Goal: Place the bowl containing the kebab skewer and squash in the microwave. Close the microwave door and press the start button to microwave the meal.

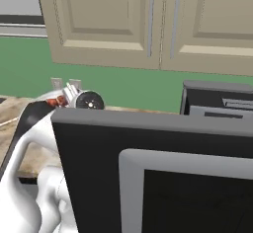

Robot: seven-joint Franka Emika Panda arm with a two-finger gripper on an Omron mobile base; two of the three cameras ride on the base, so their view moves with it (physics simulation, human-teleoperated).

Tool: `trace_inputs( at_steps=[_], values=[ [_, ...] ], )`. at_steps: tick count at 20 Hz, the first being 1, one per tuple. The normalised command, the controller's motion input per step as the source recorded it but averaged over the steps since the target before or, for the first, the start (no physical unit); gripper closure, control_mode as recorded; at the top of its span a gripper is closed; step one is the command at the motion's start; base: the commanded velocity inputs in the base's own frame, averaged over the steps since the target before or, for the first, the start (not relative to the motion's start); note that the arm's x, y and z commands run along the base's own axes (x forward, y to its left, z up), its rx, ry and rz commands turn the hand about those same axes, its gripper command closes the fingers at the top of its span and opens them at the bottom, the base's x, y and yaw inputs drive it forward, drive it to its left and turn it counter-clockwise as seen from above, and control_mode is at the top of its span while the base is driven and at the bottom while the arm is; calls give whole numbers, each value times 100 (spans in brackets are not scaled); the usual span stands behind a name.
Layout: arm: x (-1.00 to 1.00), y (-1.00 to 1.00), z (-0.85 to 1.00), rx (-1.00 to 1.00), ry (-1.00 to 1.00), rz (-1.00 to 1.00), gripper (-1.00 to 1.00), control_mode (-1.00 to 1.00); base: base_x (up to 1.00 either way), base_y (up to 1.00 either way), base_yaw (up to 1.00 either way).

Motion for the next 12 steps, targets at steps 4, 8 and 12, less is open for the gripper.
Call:
trace_inputs(
  at_steps=[4,8,12],
  values=[
    [0,0,3,0,4,-1,100,-100,0,0,0],
    [-6,-20,0,0,0,0,100,-100,0,0,0],
    [-4,-14,0,0,0,0,100,-100,0,0,0]
  ],
)
